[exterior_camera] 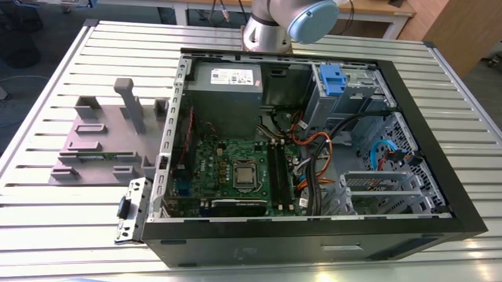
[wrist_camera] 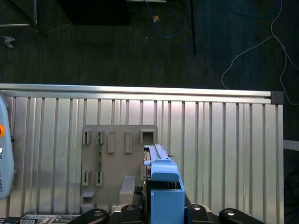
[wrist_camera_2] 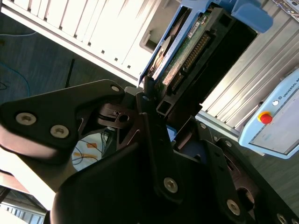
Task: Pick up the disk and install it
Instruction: 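Pick up the disk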
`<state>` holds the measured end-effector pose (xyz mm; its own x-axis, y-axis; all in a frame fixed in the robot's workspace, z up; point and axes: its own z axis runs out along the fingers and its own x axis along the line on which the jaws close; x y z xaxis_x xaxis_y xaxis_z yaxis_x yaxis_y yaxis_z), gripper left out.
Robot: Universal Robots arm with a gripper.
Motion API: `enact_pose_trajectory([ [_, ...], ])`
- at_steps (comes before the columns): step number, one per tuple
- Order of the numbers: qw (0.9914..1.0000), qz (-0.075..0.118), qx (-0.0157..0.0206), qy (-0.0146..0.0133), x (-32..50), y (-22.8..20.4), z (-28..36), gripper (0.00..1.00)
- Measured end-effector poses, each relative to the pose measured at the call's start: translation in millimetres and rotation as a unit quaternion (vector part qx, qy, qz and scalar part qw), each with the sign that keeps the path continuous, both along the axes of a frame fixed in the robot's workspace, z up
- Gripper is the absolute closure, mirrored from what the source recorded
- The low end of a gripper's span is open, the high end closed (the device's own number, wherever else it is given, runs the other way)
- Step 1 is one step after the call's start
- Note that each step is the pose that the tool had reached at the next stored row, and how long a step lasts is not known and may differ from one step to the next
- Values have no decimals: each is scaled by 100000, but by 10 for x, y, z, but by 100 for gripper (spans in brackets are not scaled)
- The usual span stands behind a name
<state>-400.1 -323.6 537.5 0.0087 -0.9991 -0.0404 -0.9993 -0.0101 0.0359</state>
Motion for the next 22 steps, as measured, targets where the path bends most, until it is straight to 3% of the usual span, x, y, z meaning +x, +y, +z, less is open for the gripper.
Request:
enact_pose_trajectory([
  [22, 100000, 2, 0, -1, 1, 0, 49, 63],
])
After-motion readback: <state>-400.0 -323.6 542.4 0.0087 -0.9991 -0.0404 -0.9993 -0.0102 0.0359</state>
